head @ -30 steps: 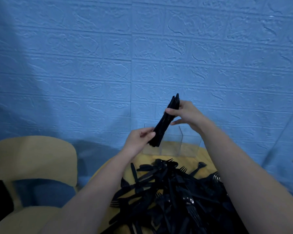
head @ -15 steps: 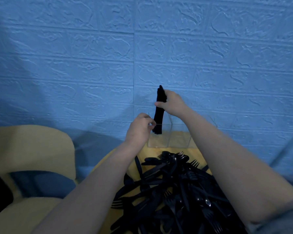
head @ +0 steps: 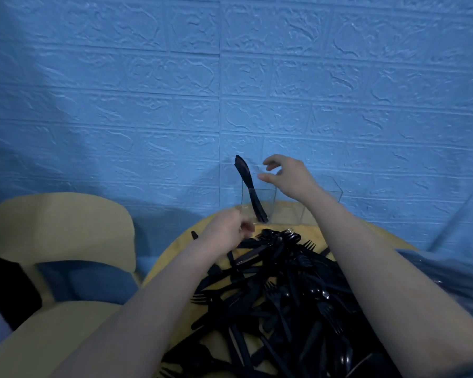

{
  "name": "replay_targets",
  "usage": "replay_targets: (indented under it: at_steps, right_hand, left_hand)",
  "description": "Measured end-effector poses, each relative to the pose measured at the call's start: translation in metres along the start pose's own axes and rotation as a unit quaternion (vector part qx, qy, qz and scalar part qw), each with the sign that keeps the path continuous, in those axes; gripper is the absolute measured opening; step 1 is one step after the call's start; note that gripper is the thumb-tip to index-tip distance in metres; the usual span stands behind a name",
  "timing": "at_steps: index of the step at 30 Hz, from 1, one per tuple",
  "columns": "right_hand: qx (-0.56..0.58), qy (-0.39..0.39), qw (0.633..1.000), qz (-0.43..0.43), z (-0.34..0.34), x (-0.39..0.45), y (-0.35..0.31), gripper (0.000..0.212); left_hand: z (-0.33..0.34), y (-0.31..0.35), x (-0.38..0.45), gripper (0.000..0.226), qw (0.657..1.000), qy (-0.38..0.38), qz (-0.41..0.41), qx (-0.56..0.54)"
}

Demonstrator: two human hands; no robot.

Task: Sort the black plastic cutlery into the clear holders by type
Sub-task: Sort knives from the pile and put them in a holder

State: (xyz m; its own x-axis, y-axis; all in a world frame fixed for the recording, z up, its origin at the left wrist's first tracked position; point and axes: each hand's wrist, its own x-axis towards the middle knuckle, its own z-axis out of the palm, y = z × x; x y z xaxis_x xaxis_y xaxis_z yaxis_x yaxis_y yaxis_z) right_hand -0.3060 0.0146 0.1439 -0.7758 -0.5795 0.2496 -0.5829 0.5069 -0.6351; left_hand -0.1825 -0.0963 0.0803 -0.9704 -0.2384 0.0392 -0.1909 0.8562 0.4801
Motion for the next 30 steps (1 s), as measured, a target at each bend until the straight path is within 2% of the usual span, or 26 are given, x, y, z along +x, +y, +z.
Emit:
replay_targets:
  at_steps: [3,8,13,18,21,25,30]
  right_hand:
    - [0.029,0.029,0.999,0.004,-0.013,-0.032,0.003,0.029]
    - [0.044,0.043,0.998,0.030,-0.026,-0.079,0.010,0.020]
    - [0.051,0.052,0.996,0.056,-0.034,-0.106,0.024,0.012]
    - [0.051,0.050,0.995,0.064,-0.037,-0.123,0.035,0.008]
    - [0.018,0.007,0.998,0.052,-0.028,-0.130,0.037,0.003]
    - [-0.078,-0.098,0.992,0.006,-0.006,-0.138,0.025,0.011]
    - [-0.291,-0.185,0.934,-0.098,0.021,-0.132,0.018,0.029]
  left_hand:
    - [0.017,0.005,-0.009,0.026,0.995,-0.071,-0.026,0.060]
    - [0.027,0.011,-0.020,0.020,0.996,-0.062,-0.046,0.036]
    - [0.022,0.010,-0.034,0.024,0.997,-0.011,-0.070,-0.032]
    - [0.010,0.004,-0.051,0.014,0.985,0.059,-0.097,-0.127]
    - [0.008,-0.002,-0.059,0.017,0.984,0.071,-0.112,-0.120]
    - [0.010,-0.011,-0.069,0.021,0.987,0.078,-0.114,-0.078]
    - [0.013,-0.020,-0.075,0.028,0.991,0.056,-0.104,-0.064]
